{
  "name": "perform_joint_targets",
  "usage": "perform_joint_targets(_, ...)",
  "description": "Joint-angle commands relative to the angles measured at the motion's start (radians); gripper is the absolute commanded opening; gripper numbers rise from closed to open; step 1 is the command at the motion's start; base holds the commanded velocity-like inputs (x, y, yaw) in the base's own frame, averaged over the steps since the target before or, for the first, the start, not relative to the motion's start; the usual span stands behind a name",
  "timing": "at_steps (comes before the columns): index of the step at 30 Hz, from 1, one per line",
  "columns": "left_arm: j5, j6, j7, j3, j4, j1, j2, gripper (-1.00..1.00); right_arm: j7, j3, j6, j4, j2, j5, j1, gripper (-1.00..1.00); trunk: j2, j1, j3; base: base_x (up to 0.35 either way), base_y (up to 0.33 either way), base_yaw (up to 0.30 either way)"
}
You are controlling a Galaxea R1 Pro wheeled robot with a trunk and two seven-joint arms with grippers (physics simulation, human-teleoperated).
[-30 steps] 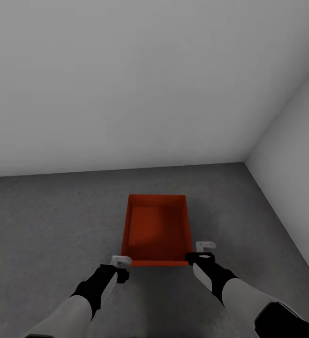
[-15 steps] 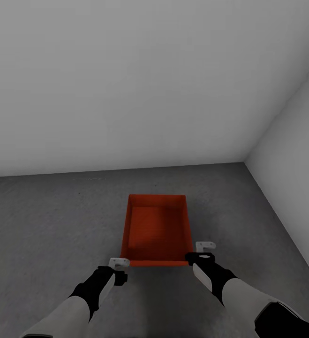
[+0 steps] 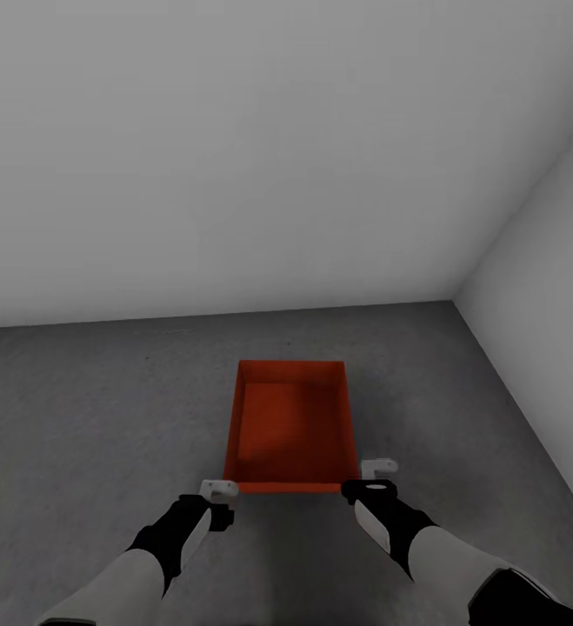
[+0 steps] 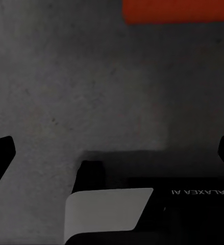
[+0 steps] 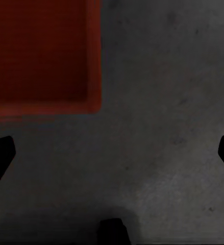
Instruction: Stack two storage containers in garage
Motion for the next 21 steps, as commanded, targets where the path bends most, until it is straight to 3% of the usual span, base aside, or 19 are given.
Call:
perform_joint_targets(1,-0.001,0.005,0.003,-0.001,0.005,0.0,0.002,1.0,-0.006,0.009,0.006,0.002,0.003,-0.004,0.006,1.0,0.0,0.0,-0.001,0.0,0.0,0.0)
perform_joint_targets(10,0.001,0.001,0.001,0.0,0.082,0.0,0.013,1.0,-0.002,0.009,0.004,0.008,0.021,-0.003,0.065,1.0,0.0,0.0,-0.001,0.0,0.0,0.0)
perform_joint_targets(17,0.028,-0.098,0.001,0.0,0.211,0.0,0.024,1.0,-0.003,0.009,0.004,0.009,0.038,-0.004,0.147,1.0,0.0,0.0,-0.001,0.0,0.0,0.0)
perform_joint_targets(21,0.042,-0.119,0.0,-0.001,0.247,0.0,0.039,1.0,-0.004,0.009,0.003,0.009,0.039,-0.005,0.176,1.0,0.0,0.0,-0.001,0.0,0.0,0.0)
